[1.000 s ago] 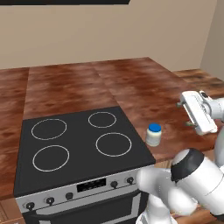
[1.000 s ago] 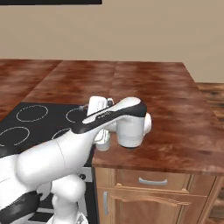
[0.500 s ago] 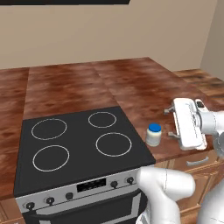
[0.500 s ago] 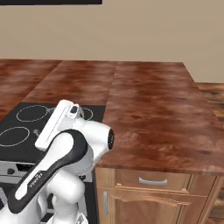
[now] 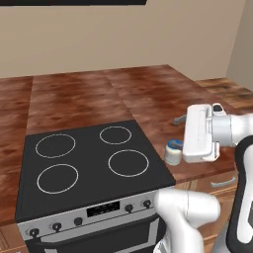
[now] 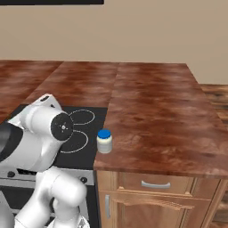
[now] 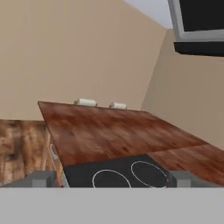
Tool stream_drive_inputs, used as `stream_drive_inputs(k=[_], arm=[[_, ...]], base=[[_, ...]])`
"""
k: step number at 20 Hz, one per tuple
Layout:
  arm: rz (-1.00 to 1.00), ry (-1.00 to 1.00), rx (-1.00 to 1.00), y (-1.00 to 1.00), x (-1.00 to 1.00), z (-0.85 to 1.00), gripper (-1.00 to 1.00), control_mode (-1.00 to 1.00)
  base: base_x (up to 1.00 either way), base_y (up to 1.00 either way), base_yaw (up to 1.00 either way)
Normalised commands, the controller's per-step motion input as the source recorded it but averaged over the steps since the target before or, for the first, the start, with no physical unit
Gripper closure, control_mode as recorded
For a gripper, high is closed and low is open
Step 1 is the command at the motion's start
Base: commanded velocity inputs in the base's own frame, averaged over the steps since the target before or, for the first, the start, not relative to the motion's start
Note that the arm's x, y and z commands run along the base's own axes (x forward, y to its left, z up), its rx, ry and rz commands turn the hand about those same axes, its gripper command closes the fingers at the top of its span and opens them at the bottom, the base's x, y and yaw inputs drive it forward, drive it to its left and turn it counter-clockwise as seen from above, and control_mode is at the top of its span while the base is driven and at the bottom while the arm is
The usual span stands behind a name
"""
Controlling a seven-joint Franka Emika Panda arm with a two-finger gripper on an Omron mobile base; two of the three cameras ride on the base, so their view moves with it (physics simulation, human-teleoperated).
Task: Collect the paprika, mayonnaise, and shaker from the cabinet and place them next to the stove.
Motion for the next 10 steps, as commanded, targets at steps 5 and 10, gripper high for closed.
stream_drive_inputs(k=[5,10], arm=[[-0.03,0.02,-0.06,0.05,-0.02,-0.09,-1.0,-1.0],[0.0,0.0,0.0,0.0,0.0,0.0,-1.0,1.0]], base=[[0.0,0.0,0.0],[-0.84,-0.38,-0.08]])
